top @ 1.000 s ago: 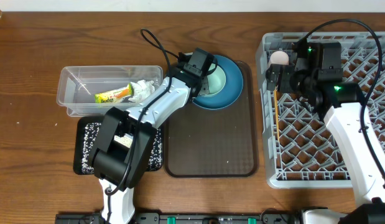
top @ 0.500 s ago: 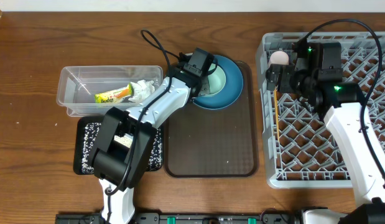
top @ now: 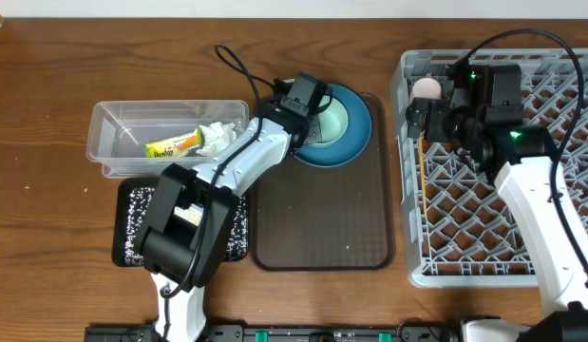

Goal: Sort waste into correct bins and load items into the dishwasher rack
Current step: 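Close the left gripper on the pale-green bowl's rim, then lift the green bowl with the left gripper toward the right gripper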

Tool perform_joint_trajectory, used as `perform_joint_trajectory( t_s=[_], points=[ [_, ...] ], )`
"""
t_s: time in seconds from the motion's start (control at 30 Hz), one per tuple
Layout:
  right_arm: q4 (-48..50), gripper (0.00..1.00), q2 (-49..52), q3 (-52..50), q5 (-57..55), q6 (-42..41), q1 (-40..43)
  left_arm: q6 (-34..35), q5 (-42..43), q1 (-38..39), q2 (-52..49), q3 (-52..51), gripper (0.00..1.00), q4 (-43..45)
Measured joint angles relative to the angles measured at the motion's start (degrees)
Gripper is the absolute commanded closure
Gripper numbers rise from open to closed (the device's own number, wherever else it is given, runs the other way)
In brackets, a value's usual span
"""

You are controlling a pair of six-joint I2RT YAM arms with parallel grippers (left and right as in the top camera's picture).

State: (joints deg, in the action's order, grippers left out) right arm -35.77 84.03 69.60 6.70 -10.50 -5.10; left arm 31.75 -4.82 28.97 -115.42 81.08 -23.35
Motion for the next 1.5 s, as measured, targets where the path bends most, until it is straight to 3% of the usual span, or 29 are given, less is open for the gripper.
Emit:
perform_joint_trajectory(
  t_s=[0.43,0.77,0.93,1.2,1.5],
  points=[
    [0.0,0.01,0.0,0.0,0.0,0.0,0.0,0.48,0.13,0.0,-0.2,0.0,0.76,0.02],
    [0.0,0.01,0.0,0.0,0.0,0.0,0.0,1.73,0.11,-0.92,-1.77,0.0,0.93,0.83],
    [-0.02,0.01,0.0,0.0,0.0,0.0,0.0,1.9,0.11,-1.55,-0.35,0.0,0.94,0.39],
    [0.0,0.01,0.0,0.0,0.0,0.0,0.0,1.92,1.62,-1.53,6.99,0.0,0.94,-3.3],
    [-0.02,0.01,0.0,0.0,0.04,0.0,0.0,1.46,4.72,-1.53,20.2,0.0,0.94,-13.53]
  ],
)
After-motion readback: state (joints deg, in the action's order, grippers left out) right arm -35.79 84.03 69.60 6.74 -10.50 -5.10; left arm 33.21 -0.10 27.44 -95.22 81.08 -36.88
